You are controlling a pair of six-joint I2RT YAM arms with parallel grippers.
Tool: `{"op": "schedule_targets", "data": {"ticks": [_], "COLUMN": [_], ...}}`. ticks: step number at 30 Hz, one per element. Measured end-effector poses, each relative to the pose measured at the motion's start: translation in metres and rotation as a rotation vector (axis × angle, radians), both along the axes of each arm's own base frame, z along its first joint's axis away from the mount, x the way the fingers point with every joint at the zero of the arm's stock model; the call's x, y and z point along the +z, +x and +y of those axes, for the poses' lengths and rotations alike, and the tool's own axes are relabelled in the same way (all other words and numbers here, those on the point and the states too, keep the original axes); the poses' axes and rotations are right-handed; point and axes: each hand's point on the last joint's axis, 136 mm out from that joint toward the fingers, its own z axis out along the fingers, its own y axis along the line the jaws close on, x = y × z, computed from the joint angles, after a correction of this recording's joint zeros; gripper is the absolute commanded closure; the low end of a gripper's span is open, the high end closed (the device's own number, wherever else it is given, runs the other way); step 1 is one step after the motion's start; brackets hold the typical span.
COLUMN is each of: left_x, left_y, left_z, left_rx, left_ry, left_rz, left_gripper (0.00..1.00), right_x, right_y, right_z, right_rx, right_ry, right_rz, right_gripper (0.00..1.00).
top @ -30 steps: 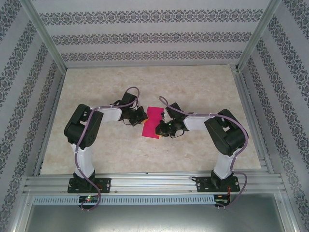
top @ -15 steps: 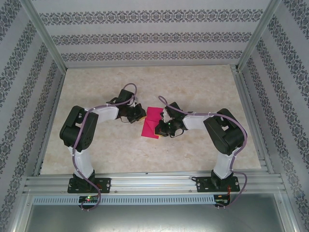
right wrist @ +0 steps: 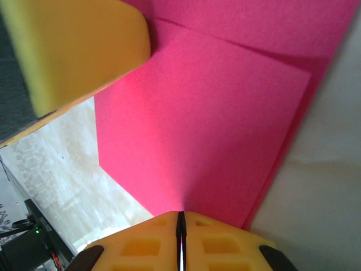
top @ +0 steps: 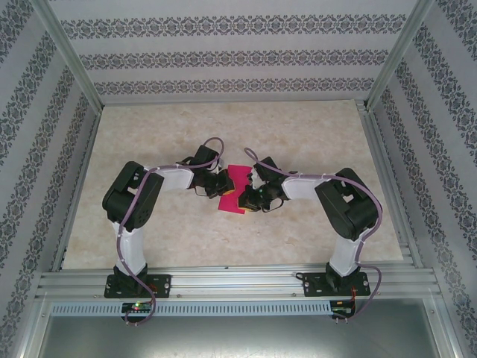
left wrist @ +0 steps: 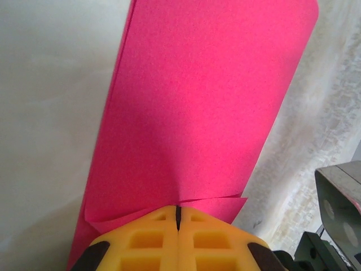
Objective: Fold a paper plane with a square sheet of paper (pick it up from the middle)
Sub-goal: Fold the triangle a second time at the center of the table.
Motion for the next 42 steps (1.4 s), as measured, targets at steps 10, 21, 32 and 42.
{"op": "schedule_targets", "data": {"ticks": [10, 21, 32, 42], "left_x": [0.0, -0.001, -0.001, 0.0], "left_y": [0.0, 0.001, 0.002, 0.001], "left_z": [0.0, 0.002, 0.002, 0.002], "left_rx": [0.0, 0.006, 0.007, 0.006], "left_ry": [0.0, 0.006, 0.006, 0.005], "left_rz": [0.0, -0.003, -0.003, -0.003], "left_gripper": [0.97, 1.0, 1.0, 0.99], "right_x": [0.011, -0.006, -0.005, 0.027], "right_y": [0.02, 0.004, -0.026, 0.0], "right_z": [0.021, 0.009, -0.014, -0.003], "right_rx": [0.0, 0.004, -0.01, -0.04], "right_ry": [0.024, 0.023, 0.024, 0.046], "right_rz": [-0.026, -0.008, 0.014, -0.041], "right_gripper": [0.86, 0.83, 0.88, 0.95]}}
